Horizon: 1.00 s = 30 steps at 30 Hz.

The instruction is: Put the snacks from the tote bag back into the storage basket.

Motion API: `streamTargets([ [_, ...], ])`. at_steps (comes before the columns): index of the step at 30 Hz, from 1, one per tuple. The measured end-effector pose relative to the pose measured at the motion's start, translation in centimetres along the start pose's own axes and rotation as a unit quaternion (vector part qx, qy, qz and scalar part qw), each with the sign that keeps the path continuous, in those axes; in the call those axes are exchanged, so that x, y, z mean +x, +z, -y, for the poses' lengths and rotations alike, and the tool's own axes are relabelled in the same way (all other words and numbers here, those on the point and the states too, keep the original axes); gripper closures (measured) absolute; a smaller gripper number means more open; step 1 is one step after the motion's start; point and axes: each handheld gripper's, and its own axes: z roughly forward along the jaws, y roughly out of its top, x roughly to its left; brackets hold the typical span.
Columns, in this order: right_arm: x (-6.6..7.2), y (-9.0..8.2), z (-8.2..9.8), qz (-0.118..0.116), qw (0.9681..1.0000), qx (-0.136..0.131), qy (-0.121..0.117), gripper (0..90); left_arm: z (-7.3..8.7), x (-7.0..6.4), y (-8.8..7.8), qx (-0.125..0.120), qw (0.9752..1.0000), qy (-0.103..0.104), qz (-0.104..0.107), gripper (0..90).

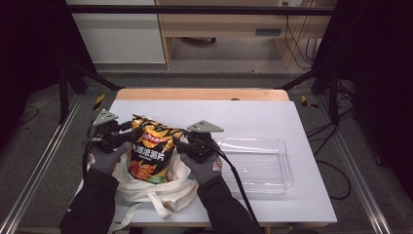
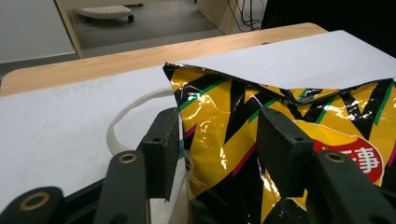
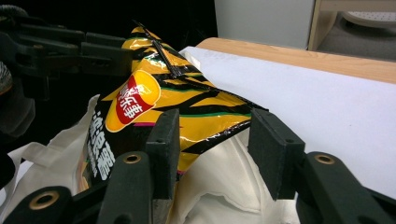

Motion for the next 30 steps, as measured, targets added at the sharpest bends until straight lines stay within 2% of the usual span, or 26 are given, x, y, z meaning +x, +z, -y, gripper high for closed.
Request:
streamTargets([
  [6,-0.1,0.4,0.2,-0.011,0.9998,0.008,0.014,52.7,0.2,0.1,0.1,0.010,1.0000,-0.003,0.000,57.0],
  [9,0.0,0.3,0.1,-0.015,0.9997,0.008,0.016,58.3,0.3,0.4,-0.1,0.008,0.9999,-0.013,0.005,64.6],
  [16,0.2,0.2,0.0,-0.025,0.9995,0.004,0.019,71.3,0.4,0.2,-0.3,0.013,0.9998,-0.011,0.008,80.8],
  [19,0.3,0.0,-0.1,-0.028,0.9994,0.003,0.018,76.6,0.4,0.1,-0.4,0.013,0.9998,-0.010,0.009,84.0],
  [21,0.3,-0.2,-0.3,-0.025,0.9996,-0.004,0.014,86.1,0.4,0.0,-0.7,0.014,0.9998,-0.008,0.007,85.7],
  [22,0.3,-0.3,-0.3,-0.027,0.9995,-0.004,0.014,87.6,0.4,0.0,-0.8,0.014,0.9999,-0.007,0.006,86.2],
  [30,0.6,-0.8,-0.8,-0.045,0.9988,-0.017,0.008,90.0,0.6,-0.6,-2.8,-0.009,0.9999,-0.009,0.005,89.3],
])
